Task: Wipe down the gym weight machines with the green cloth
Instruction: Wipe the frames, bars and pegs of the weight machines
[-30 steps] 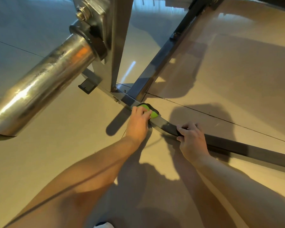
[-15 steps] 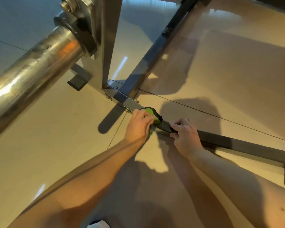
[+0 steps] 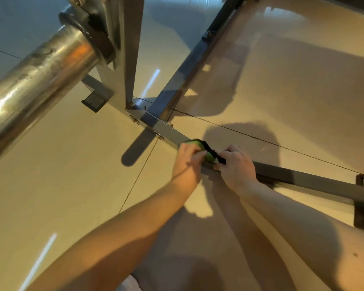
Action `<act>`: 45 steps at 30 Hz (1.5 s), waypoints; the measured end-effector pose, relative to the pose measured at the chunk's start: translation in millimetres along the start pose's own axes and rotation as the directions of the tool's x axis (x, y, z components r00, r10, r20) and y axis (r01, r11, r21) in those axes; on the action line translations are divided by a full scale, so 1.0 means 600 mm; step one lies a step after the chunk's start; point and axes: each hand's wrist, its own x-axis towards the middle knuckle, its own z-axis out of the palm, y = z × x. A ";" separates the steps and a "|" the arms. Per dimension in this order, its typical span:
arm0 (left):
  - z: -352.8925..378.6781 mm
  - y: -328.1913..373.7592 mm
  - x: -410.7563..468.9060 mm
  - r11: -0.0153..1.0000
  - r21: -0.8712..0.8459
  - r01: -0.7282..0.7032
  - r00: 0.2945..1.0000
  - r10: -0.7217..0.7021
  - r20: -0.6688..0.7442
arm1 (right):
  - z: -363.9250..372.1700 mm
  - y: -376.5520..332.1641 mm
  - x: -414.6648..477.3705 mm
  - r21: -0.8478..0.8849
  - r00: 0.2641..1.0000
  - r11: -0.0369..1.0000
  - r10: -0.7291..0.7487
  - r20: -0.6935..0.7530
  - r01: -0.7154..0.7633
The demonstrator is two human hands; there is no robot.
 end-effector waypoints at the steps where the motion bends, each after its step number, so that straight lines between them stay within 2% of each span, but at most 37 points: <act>1: 0.004 0.007 -0.007 1.000 -0.008 -0.016 0.999 0.016 0.047 | -0.001 0.002 -0.004 0.002 1.000 1.000 0.021 -0.014 -0.020; 3: -0.012 -0.011 0.004 0.996 0.037 -0.081 0.993 0.077 0.086 | -0.002 0.006 -0.010 0.011 0.999 0.999 0.047 -0.011 -0.047; 4: -0.027 -0.034 0.023 0.994 0.050 -0.099 0.994 0.097 0.049 | -0.001 0.009 -0.011 0.018 0.998 0.998 0.055 -0.010 -0.054; 5: -0.043 -0.060 0.048 0.996 0.068 -0.061 0.998 0.062 -0.016 | 0.000 0.011 -0.012 0.023 0.998 0.998 0.058 -0.013 -0.057; 7: -0.073 -0.116 0.101 0.979 0.134 0.150 0.983 -0.134 -0.123 | 0.003 0.011 -0.012 0.029 0.999 0.998 0.049 -0.015 -0.049; 9: -0.082 -0.163 0.136 0.942 0.127 0.310 0.947 -0.293 -0.136 | 0.002 0.012 -0.011 0.035 0.999 0.998 0.050 -0.017 -0.050; 11: -0.081 -0.177 0.147 0.918 0.171 0.359 0.932 -0.343 -0.115 | 0.001 0.013 -0.011 0.047 0.998 0.997 0.055 -0.021 -0.054; 13: -0.072 -0.160 0.137 0.952 0.177 0.248 0.966 -0.230 -0.115 | 0.003 0.009 -0.011 0.051 0.999 0.997 0.051 -0.017 -0.050; 15: -0.050 -0.110 0.107 0.992 0.124 0.013 0.999 -0.006 -0.049 | 0.004 0.003 -0.010 0.051 0.999 0.997 0.054 -0.007 -0.054; 16: -0.036 -0.074 0.086 0.995 0.046 -0.086 0.996 0.087 -0.008 | 0.004 0.001 -0.010 0.045 0.998 0.997 0.056 -0.009 -0.056; 18: -0.013 -0.020 0.054 0.983 -0.103 -0.155 0.985 0.161 0.054 | 0.003 0.001 -0.008 0.030 0.998 0.998 0.053 -0.020 -0.053; 21: -0.029 -0.051 0.067 0.976 -0.062 -0.209 0.975 0.213 0.067 | 0.000 0.005 -0.009 0.054 0.998 0.997 0.054 -0.014 -0.053; 23: -0.067 -0.110 0.108 0.997 -0.011 -0.072 0.997 0.072 -0.013 | 0.000 0.007 -0.011 0.067 0.999 0.996 0.054 -0.008 -0.053; 25: -0.097 -0.162 0.137 0.984 0.035 0.176 0.983 -0.174 -0.057 | 0.002 0.005 -0.012 0.080 0.998 0.995 0.054 -0.014 -0.052; 28: -0.076 -0.163 0.134 0.947 0.039 0.318 0.942 -0.311 -0.124 | 0.001 0.004 -0.012 0.091 0.998 0.994 0.059 -0.014 -0.058; 32: -0.011 -0.072 0.066 0.964 0.000 0.267 0.928 -0.257 -0.270 | 0.001 -0.004 -0.010 0.077 0.998 0.995 0.067 0.016 -0.068; 36: 0.021 0.002 0.019 0.924 -0.208 0.322 0.904 -0.365 -0.222 | -0.008 -0.016 -0.008 0.052 0.990 0.990 0.125 0.058 -0.128; 40: 0.016 0.002 -0.017 0.972 -0.100 0.214 0.931 -0.234 -0.280 | -0.023 -0.033 -0.002 0.028 0.972 0.979 0.196 0.129 -0.201; 42: -0.010 -0.037 -0.021 0.947 -0.143 0.287 0.894 -0.318 -0.315 | -0.023 -0.047 0.000 0.037 0.966 0.972 0.224 0.126 -0.230; 45: -0.062 -0.097 -0.008 0.809 -0.337 0.482 0.733 -0.583 -0.350 | -0.012 -0.067 0.003 0.057 0.957 0.959 0.272 0.098 -0.278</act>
